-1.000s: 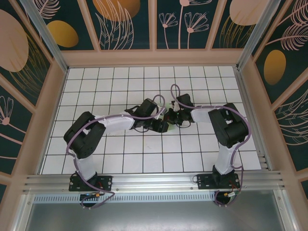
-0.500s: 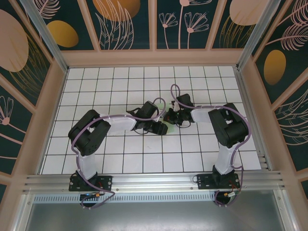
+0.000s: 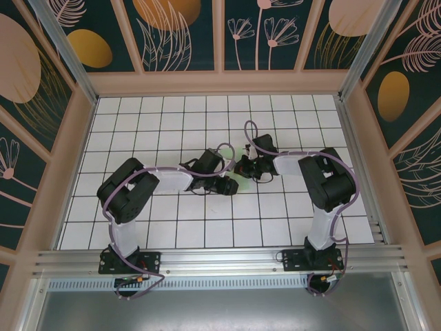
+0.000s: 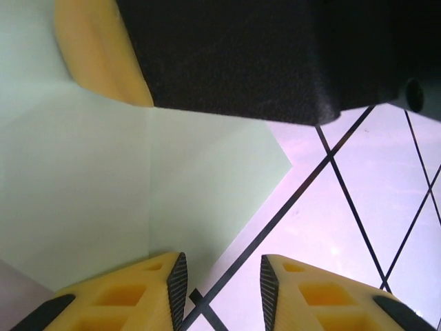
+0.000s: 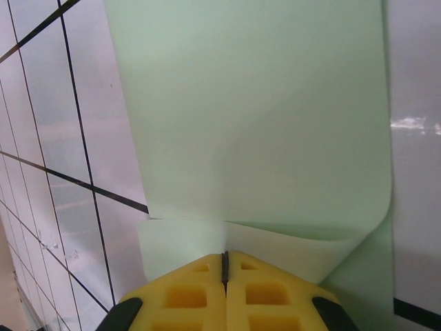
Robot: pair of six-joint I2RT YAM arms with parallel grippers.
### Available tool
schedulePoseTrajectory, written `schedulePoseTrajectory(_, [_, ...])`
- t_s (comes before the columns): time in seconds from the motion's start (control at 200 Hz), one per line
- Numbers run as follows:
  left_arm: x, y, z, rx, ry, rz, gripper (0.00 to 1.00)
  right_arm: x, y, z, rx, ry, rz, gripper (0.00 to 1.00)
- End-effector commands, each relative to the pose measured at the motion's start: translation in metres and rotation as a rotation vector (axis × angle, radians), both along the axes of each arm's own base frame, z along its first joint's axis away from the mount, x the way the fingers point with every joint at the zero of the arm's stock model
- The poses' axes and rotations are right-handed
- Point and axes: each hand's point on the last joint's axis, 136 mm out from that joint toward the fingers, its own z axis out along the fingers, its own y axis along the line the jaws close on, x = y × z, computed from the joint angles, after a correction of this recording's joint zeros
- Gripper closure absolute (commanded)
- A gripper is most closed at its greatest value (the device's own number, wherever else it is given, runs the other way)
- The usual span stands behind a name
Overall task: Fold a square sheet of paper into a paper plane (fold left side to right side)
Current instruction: Fold the triangle a second time at the center of the table.
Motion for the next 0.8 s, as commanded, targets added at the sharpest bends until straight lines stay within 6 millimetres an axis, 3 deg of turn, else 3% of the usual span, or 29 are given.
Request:
schedulePoseTrajectory(0.0, [-0.041, 0.023, -0.030, 0.094, 0.146, -0.013, 0.63, -0.021, -0.035, -0.037, -0.152, 0.123, -0.039, 0.98])
schedulePoseTrajectory(0.15, [-0.055, 0.029, -0.031, 0.095, 0.165, -0.013, 0.64, -0.021, -0.035, -0.037, -0.153, 0.123, -0.038, 0.98])
schedulePoseTrajectory(0.325, [-0.055, 0.032, -0.019, 0.088, 0.135, -0.005, 0.63, -0.022, -0.035, -0.037, -0.151, 0.124, -0.037, 0.98])
schedulePoseTrajectory(0.5, [-0.024, 0.029, 0.024, -0.001, 0.083, 0.039, 0.64, -0.022, -0.035, -0.035, -0.147, 0.123, -0.035, 0.98])
schedulePoseTrajectory(0.535, [-0.015, 0.028, 0.046, -0.055, 0.049, 0.051, 0.63, -0.022, -0.035, -0.035, -0.147, 0.121, -0.036, 0.98])
schedulePoseTrajectory(0.621, [-0.001, 0.025, 0.070, -0.126, 0.020, 0.052, 0.63, -0.022, -0.034, -0.035, -0.145, 0.122, -0.035, 0.98])
schedulePoseTrajectory(0.796, [0.007, 0.012, 0.082, -0.179, 0.012, 0.011, 0.63, -0.022, -0.034, -0.035, -0.146, 0.122, -0.035, 0.98])
